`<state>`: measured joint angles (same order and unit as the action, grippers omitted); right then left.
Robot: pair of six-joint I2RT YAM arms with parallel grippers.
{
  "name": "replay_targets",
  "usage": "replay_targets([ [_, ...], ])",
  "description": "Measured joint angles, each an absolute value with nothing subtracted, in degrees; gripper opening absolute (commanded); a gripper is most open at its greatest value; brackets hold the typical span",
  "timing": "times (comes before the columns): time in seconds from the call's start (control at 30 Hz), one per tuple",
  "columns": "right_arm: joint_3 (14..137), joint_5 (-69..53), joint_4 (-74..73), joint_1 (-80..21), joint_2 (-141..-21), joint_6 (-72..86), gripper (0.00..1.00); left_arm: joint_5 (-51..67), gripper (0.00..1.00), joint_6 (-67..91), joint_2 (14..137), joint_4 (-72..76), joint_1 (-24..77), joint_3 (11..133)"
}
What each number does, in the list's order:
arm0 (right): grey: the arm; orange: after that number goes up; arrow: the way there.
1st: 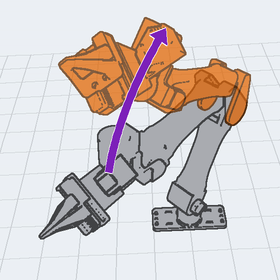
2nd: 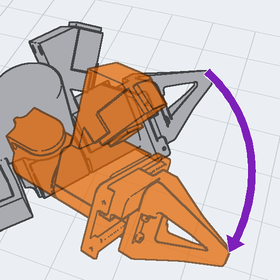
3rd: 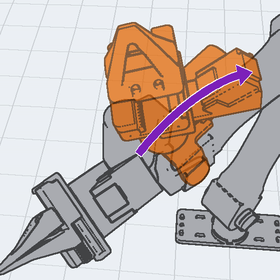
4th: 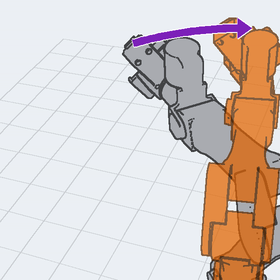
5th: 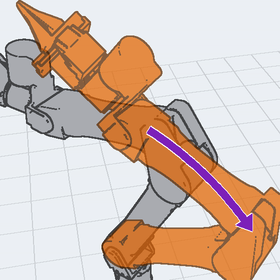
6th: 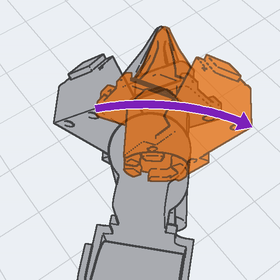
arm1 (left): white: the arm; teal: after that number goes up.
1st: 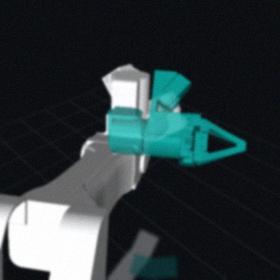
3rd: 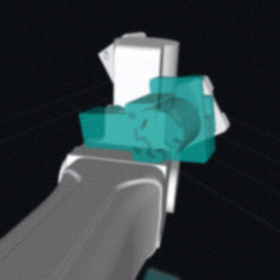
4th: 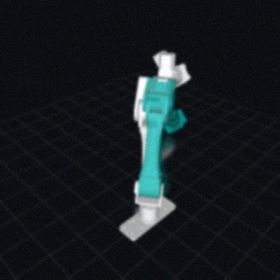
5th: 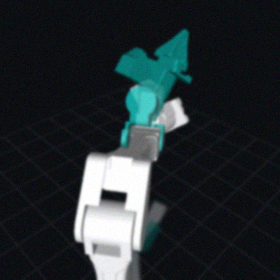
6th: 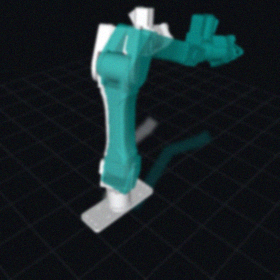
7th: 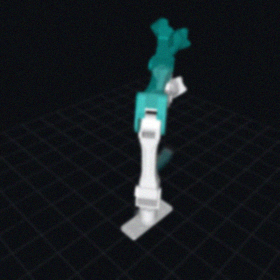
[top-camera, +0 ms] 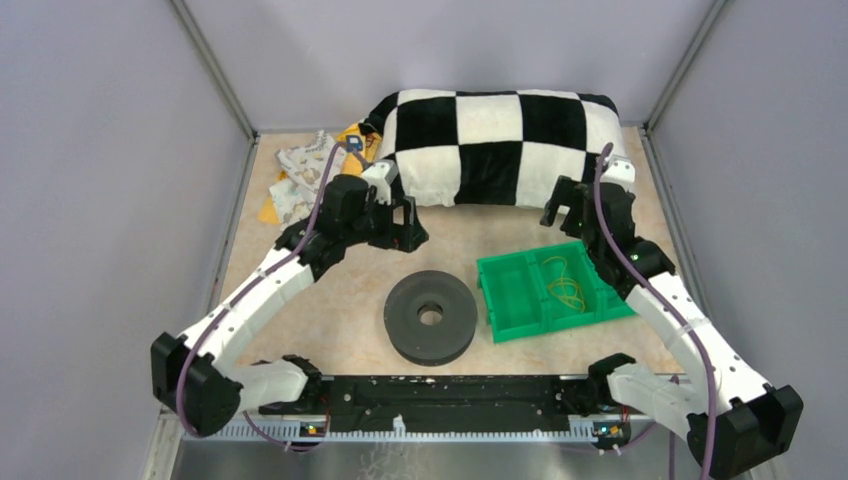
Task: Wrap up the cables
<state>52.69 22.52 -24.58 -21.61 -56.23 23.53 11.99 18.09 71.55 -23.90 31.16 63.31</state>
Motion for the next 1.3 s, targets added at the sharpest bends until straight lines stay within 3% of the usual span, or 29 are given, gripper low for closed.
replay_targets([
  [0.17, 50.17, 21.12, -22.13, -21.61, -52.93, 23.53, 0.99, 7.81, 0.98, 23.94, 63.88, -32.51, 31.16, 57.82],
  [0.4, 47.88, 17.17, -17.56, -21.61, -51.64, 23.11, 0.99, 4.14, 0.98, 30.94, 63.26, -49.01, 30.5, 57.87],
  [0.53, 47.66, 14.83, -15.18, -21.61, -52.34, 23.11, 0.99, 10.52, 0.98, 33.65, 62.87, -49.63, 27.11, 54.5],
  [0.8, 47.64, 11.44, -14.44, -21.61, -53.43, 22.98, 0.99, 28.16, 0.98, 37.74, 59.35, -40.4, 15.03, 33.67],
  [1.03, 47.64, 9.21, -14.0, -21.61, -54.0, 23.05, 0.99, 40.97, 0.8, 41.3, 59.4, -25.45, 14.66, 26.65],
  [1.3, 47.62, 8.14, -13.91, -21.61, -54.06, 23.07, 0.99, 45.25, 0.54, 45.63, 59.79, -13.41, 14.63, 20.78],
])
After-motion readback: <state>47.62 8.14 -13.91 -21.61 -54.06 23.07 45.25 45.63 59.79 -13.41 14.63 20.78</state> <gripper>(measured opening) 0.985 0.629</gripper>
